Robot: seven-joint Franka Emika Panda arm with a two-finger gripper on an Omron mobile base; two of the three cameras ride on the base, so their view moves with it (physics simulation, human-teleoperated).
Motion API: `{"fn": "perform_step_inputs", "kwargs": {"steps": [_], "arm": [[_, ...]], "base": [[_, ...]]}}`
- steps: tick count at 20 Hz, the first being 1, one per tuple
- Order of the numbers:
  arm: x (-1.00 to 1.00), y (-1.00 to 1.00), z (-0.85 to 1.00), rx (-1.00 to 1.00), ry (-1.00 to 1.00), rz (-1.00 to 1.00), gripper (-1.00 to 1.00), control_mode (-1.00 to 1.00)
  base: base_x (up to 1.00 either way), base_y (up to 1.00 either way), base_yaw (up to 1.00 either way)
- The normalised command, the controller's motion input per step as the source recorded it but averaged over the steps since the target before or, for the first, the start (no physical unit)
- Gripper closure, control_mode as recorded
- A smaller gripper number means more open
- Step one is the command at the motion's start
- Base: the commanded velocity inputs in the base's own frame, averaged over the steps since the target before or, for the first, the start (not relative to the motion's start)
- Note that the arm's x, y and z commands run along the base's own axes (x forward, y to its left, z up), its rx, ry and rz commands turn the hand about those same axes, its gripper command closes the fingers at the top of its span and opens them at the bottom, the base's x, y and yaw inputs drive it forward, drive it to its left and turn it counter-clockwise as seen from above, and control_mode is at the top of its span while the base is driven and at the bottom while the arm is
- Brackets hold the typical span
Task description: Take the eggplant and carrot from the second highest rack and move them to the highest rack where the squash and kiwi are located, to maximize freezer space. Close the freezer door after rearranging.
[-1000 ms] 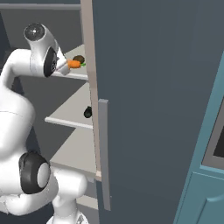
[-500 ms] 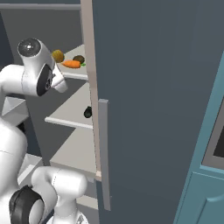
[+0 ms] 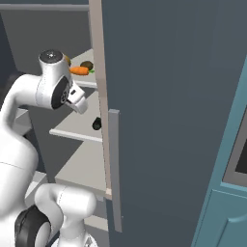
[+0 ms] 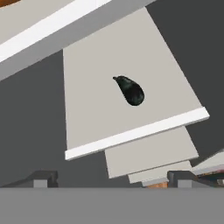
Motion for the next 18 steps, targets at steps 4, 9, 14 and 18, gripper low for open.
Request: {"fn": "perform_step_inputs", "kwargs": {"steps": [4,9,14,18], "arm": [[-0.14,-0.21,-0.42,-0.14,0.0,0.08,-1.0,-1.0],[-0.06,-0.02,-0.5,-0.15,-0.01,0.0,-1.0,-1.0],[0.0,-0.02,-0.3,-0.12,0.0,0.03,-1.0,-1.0],[0.03,-0.12,-0.24,-0.12,-0.01,0.12,-1.0,-1.0]], "base": [[0.0,0.0,0.0],[0.0,0.0,0.0],[0.0,0.0,0.0],[0.0,0.0,0.0]]}}
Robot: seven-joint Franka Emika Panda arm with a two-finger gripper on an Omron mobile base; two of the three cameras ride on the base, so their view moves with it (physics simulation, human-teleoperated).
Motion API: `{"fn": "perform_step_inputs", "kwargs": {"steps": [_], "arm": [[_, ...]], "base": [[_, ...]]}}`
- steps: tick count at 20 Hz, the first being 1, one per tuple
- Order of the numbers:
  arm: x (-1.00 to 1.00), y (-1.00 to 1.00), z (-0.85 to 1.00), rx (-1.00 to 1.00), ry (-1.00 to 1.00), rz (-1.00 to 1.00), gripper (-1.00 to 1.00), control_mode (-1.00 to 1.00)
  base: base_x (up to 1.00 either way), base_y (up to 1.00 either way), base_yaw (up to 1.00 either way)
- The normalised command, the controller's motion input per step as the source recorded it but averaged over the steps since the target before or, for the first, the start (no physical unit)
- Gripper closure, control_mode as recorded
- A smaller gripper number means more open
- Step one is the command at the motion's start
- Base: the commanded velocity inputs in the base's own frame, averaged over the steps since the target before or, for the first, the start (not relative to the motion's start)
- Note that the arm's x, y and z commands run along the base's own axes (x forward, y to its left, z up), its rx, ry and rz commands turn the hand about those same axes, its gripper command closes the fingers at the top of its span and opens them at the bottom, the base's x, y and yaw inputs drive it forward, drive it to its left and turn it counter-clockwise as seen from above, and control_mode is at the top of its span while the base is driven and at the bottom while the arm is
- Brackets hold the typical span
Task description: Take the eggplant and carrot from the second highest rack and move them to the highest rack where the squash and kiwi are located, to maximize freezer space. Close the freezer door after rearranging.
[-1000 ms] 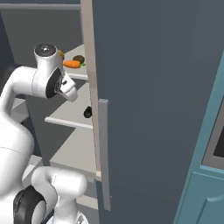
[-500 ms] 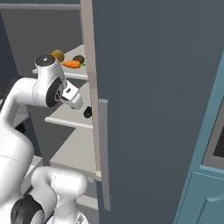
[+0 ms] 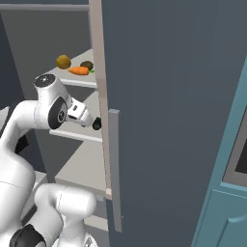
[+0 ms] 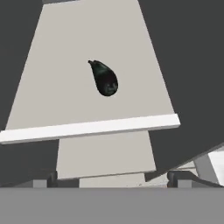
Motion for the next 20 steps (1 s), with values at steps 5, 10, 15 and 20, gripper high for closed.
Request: {"fn": "perform_step_inputs", "kwargs": {"steps": [5,10,15,20], "arm": [[0.06,-0.13,-0.27,-0.07,-0.01,0.23,-1.0,-1.0],[0.23,-0.02,-0.25,-0.02,-0.01,0.13,-1.0,-1.0],[0.32,0.0,-0.17,-0.01,0.0,0.0,-1.0,-1.0],[0.32,0.0,-0.16,-0.02,0.0,0.0,-1.0,-1.0]], "base": [[0.0,0.0,0.0],[0.0,0.0,0.0],[0.0,0.0,0.0],[0.0,0.0,0.0]]}}
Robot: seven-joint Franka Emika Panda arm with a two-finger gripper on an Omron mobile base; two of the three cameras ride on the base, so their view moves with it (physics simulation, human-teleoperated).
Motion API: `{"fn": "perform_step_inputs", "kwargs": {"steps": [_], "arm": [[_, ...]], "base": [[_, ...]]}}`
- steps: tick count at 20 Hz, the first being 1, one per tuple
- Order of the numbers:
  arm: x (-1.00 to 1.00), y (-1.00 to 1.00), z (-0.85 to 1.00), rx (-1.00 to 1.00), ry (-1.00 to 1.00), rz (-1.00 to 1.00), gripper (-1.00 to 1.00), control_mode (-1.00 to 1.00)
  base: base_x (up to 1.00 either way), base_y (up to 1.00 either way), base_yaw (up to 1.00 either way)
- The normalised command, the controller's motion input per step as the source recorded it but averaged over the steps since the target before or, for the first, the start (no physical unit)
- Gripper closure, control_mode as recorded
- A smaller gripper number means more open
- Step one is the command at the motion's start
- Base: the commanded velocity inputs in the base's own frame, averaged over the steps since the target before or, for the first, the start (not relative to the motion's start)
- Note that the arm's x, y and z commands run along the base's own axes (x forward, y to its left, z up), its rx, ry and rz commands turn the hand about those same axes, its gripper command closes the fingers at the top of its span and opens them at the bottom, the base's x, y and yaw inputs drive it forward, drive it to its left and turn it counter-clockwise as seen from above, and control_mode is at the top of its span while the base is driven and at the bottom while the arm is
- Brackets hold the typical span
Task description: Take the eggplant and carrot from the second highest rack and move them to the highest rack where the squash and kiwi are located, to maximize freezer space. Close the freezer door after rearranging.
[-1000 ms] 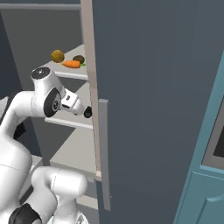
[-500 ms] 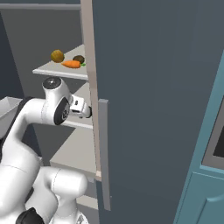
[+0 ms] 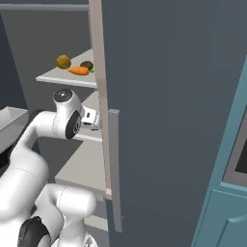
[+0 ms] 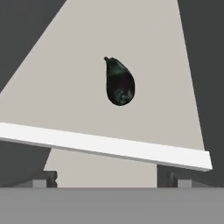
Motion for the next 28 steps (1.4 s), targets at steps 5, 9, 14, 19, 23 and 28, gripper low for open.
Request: {"fn": "perform_step_inputs", "kwargs": {"steps": [5,9,14,19,23,28], "arm": [[0.22,0.0,-0.14,-0.02,0.0,0.0,-1.0,-1.0],[0.23,0.0,-0.13,-0.02,0.0,0.0,-1.0,-1.0],[0.27,-0.02,-0.14,0.0,0.0,0.0,-1.0,-1.0],[0.26,-0.03,-0.13,0.0,0.0,0.0,-1.0,-1.0],[0.23,-0.01,-0.16,0.0,0.0,0.0,-1.0,-1.0],[0.21,0.0,-0.16,0.0,0.0,0.0,-1.0,-1.0]], "base": [[0.0,0.0,0.0],[0.0,0.0,0.0],[0.0,0.0,0.0],[0.0,0.0,0.0],[0.0,0.0,0.0],[0.0,0.0,0.0]]}}
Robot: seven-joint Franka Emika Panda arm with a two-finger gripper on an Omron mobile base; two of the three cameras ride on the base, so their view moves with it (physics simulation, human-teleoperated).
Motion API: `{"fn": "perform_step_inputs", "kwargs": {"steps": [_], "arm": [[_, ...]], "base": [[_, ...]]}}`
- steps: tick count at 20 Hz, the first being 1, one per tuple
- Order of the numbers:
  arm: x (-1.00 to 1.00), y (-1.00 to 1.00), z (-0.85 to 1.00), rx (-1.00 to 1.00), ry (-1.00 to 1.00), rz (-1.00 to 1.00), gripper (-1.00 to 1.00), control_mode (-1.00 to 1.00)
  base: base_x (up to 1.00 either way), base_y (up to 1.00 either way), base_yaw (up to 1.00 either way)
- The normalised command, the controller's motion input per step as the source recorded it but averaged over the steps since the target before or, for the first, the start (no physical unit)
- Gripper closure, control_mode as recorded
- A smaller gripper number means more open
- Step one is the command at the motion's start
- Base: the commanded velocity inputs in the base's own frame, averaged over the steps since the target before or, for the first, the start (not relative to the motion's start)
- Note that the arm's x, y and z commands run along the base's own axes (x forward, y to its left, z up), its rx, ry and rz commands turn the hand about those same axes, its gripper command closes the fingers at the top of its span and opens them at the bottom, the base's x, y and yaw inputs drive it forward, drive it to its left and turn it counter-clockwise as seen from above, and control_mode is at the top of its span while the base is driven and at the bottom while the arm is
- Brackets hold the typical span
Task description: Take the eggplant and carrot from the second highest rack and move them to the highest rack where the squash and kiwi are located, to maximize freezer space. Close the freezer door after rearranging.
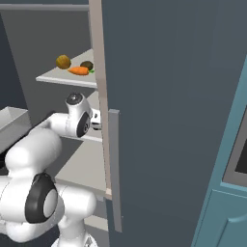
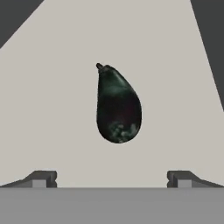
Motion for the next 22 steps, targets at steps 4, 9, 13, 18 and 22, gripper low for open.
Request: {"fn": "perform_step_inputs", "kwargs": {"steps": [4,9,13,18,22], "arm": [[0.22,0.0,-0.17,0.0,0.0,0.0,-1.0,-1.0],[0.25,0.0,-0.12,0.0,0.0,0.0,-1.0,-1.0],[0.28,0.0,-0.12,0.0,0.0,0.0,-1.0,-1.0],[0.24,0.0,-0.13,0.0,0.0,0.0,-1.0,-1.0],[0.24,0.0,-0.13,0.0,0.0,0.0,-1.0,-1.0]], "base": [[0.0,0.0,0.0],[0.0,0.0,0.0],[0.0,0.0,0.0],[0.0,0.0,0.0],[0.0,0.0,0.0]]}}
